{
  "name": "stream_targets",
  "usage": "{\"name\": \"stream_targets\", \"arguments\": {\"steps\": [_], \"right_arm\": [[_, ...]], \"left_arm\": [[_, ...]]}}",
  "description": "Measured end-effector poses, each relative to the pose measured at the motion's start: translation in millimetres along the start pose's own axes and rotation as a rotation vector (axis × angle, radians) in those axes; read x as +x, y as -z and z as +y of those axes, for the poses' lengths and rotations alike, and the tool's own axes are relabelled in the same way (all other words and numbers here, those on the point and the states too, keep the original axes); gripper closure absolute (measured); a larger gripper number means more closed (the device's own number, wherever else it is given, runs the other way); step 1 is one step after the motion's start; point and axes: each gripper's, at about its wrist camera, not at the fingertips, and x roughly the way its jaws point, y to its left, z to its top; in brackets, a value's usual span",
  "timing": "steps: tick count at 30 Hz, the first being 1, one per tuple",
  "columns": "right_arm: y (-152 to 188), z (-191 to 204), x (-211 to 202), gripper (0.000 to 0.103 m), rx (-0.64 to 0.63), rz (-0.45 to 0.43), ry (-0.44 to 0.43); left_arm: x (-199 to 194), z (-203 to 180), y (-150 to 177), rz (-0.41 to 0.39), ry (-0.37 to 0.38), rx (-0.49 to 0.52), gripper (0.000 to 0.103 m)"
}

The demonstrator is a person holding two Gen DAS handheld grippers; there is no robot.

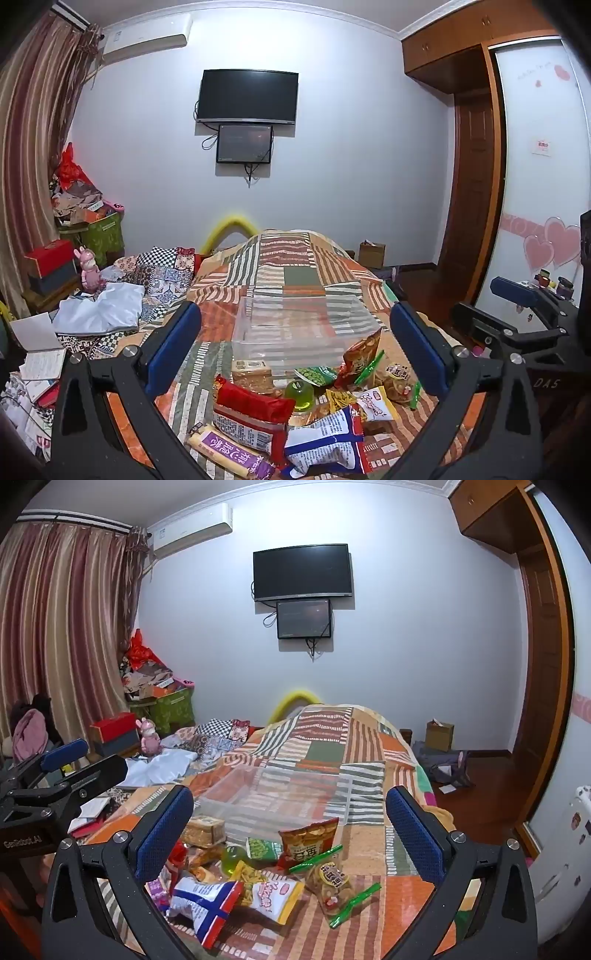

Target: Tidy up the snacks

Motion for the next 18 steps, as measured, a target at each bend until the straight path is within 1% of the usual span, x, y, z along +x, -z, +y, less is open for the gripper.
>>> {"name": "stream_targets", "arguments": {"steps": [4,8,10,18], "right_arm": [[0.3,0.1,0.5,0.0,0.005,0.004,-0.005],[-0.1,-0.2,-0.6,0.0,0.012,0.005,-0.009],[-1.1,0.1,5.8,0.0,0.003,0.01,-0.002],[1.0,-1.0,3.3,0.0,0.009,0.006,-0.002]], "left_arm": [[0.2,3.7,-4.8,0.001,0.001,-0.009,0.0],[-0.9,4.6,-0.9,0.001,0.004,0.0,0.0],[-2.5,7.6,-2.8,0.002,0.007,-0.007,0.0],[0.4,4.2,-1.6,0.012,0.012,0.009,0.0]]}}
